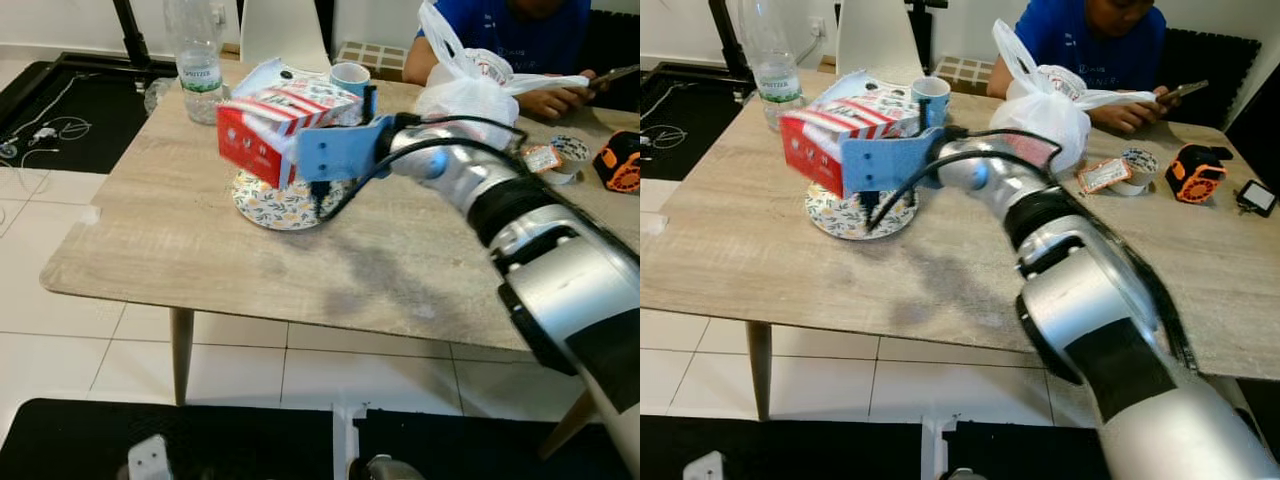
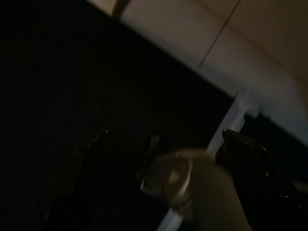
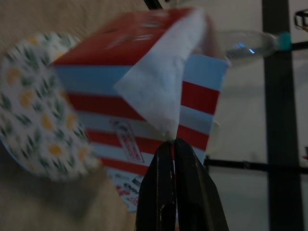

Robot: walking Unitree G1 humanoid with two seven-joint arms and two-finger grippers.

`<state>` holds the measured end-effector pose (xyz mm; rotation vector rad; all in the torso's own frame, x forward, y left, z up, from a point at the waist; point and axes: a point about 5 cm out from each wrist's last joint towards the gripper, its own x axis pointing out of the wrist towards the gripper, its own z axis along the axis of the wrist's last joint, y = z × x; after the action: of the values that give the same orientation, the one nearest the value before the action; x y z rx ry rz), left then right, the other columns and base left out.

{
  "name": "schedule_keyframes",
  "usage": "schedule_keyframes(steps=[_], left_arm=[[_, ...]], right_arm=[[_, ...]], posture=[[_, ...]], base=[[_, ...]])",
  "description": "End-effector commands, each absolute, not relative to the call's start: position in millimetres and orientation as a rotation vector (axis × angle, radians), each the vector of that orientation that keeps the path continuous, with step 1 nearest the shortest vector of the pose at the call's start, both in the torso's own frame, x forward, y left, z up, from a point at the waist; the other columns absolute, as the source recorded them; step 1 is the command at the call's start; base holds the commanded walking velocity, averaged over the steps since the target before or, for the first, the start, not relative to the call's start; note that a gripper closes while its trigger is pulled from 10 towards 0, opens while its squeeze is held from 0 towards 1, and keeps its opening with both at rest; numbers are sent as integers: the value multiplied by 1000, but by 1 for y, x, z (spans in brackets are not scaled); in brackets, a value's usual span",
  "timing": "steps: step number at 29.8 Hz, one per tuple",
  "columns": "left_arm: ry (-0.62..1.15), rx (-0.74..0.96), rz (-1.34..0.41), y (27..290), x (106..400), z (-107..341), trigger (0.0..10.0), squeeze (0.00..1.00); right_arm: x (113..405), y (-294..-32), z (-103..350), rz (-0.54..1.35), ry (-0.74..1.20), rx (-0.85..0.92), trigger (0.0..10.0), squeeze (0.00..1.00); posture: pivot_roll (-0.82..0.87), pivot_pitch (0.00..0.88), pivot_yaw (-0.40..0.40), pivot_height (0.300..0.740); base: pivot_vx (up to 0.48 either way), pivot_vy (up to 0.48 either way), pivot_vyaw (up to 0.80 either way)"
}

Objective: Restocking fridge

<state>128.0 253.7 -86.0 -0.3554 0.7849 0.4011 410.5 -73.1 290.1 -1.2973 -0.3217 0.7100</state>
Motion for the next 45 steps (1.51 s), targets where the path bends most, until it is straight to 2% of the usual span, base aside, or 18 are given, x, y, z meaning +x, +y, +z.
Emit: schedule_keyframes(steps=[1, 4, 5, 9, 10, 11, 12, 17, 25, 31, 41, 42, 43, 45], left_arm=[[793, -361, 408, 255, 124, -87, 10000, 0], [777, -369, 382, 251, 133, -85, 10000, 0], [777, -369, 382, 251, 133, -85, 10000, 0], [796, -376, 341, 241, 136, -87, 10000, 0], [796, -376, 341, 241, 136, -87, 10000, 0], [801, -379, 337, 240, 135, -88, 10000, 0], [823, -382, 323, 235, 132, -91, 10000, 0], [889, -386, 310, 228, 118, -98, 10000, 0], [971, -369, 307, 226, 97, -104, 10000, 0], [992, -370, 289, 220, 92, -107, 10000, 0], [1022, -350, 266, 219, 88, -108, 10000, 0], [1024, -348, 267, 219, 88, -108, 10000, 0], [1026, -347, 269, 220, 87, -108, 10000, 0], [1029, -344, 270, 221, 86, -108, 10000, 0]], right_arm=[[410, -77, 295, 714, -343, -1280, 0, 0], [412, -114, 292, 665, -296, -1329, 0, 0], [412, -114, 292, 665, -296, -1329, 0, 0], [411, -158, 285, 598, -206, -1350, 0, 0], [411, -158, 285, 598, -206, -1350, 0, 0], [410, -164, 283, 589, -191, -1354, 0, 0], [408, -182, 276, 573, -142, -1358, 0, 0], [398, -219, 253, 568, -24, -1340, 0, 0], [387, -237, 221, 612, 84, -1316, 0, 0], [375, -256, 192, 665, 273, -1332, 0, 0], [363, -242, 174, 846, 321, -1236, 78, 0], [362, -238, 173, 864, 317, -1206, 10000, 643], [362, -236, 174, 868, 304, -1181, 10000, 1000], [362, -234, 178, 862, 293, -1158, 10000, 1000]], posture=[[99, 60, -136, 740], [74, 34, -133, 740], [74, 34, -133, 740], [56, 20, -122, 740], [56, 20, -122, 740], [56, 20, -122, 740], [45, 10, -119, 740], [28, 12, -120, 740], [6, 10, -111, 740], [4, 0, -95, 740], [11, 0, -82, 740], [11, 0, -82, 740], [12, 0, -81, 740], [12, 0, -79, 740]], base=[[0, 0, 0], [0, 0, 0], [0, 0, 0], [0, 0, 0], [0, 0, 0], [0, 0, 0], [0, 0, 0], [0, 0, 0], [0, 0, 0], [0, 0, 0], [0, 0, 0], [0, 0, 0], [0, 0, 0], [0, 0, 0]])
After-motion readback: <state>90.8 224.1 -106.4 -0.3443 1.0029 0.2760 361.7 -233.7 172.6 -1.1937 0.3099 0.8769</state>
